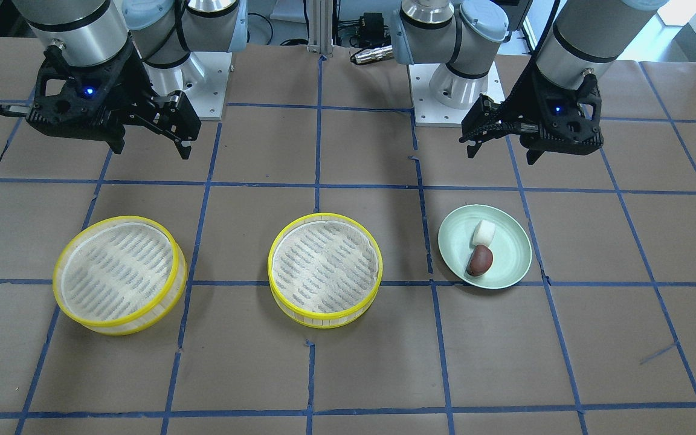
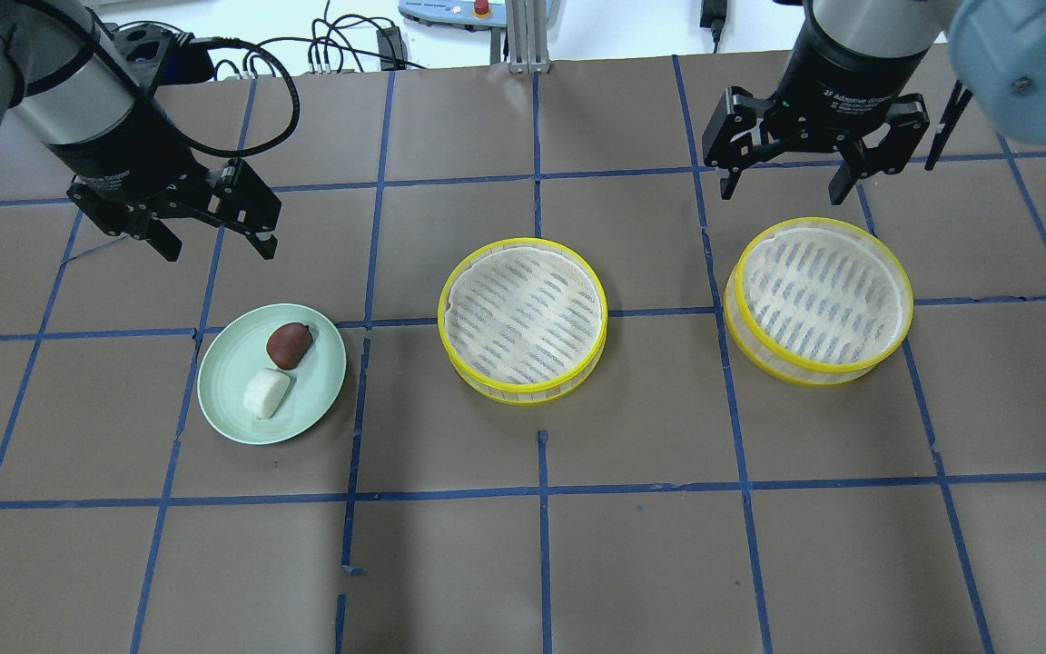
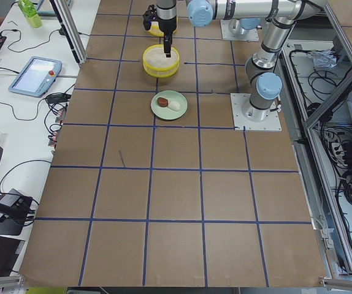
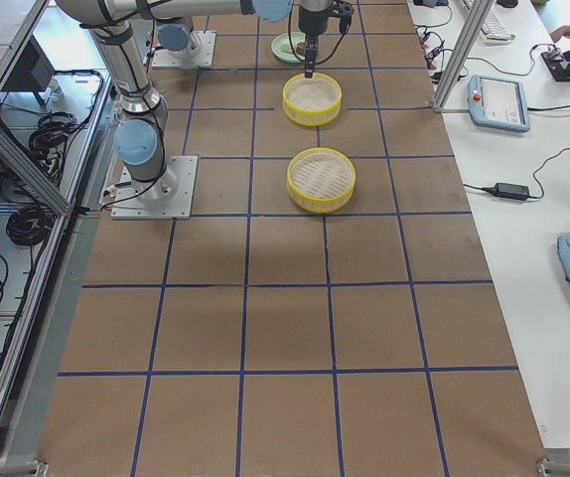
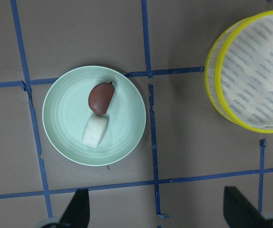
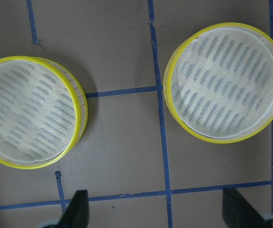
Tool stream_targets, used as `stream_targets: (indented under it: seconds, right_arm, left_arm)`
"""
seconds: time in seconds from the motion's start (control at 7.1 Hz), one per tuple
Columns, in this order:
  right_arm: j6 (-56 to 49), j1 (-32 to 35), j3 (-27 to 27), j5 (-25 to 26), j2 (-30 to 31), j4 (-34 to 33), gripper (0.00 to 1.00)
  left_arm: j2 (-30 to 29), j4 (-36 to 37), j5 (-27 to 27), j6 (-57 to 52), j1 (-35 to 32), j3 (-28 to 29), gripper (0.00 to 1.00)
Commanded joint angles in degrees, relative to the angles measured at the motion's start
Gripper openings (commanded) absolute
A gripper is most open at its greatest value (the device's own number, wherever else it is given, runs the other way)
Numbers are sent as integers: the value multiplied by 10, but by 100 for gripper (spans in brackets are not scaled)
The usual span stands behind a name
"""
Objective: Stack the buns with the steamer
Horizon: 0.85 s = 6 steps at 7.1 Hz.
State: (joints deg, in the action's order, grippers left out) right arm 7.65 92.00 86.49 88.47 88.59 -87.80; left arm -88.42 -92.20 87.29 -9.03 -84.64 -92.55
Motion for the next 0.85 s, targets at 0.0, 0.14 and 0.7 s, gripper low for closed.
stream_targets:
  seconds: [0.0, 0.14, 0.7]
  right_arm:
    - [0, 0, 0, 0, 0, 0, 100]
    - [0, 0, 0, 0, 0, 0, 100]
    - [0, 0, 0, 0, 0, 1, 100]
  left_arm:
    - [0, -1, 1, -1, -1, -1, 100]
    - [2, -1, 2, -5, 0, 0, 100]
    - [-21, 63, 10, -40, 10, -39, 100]
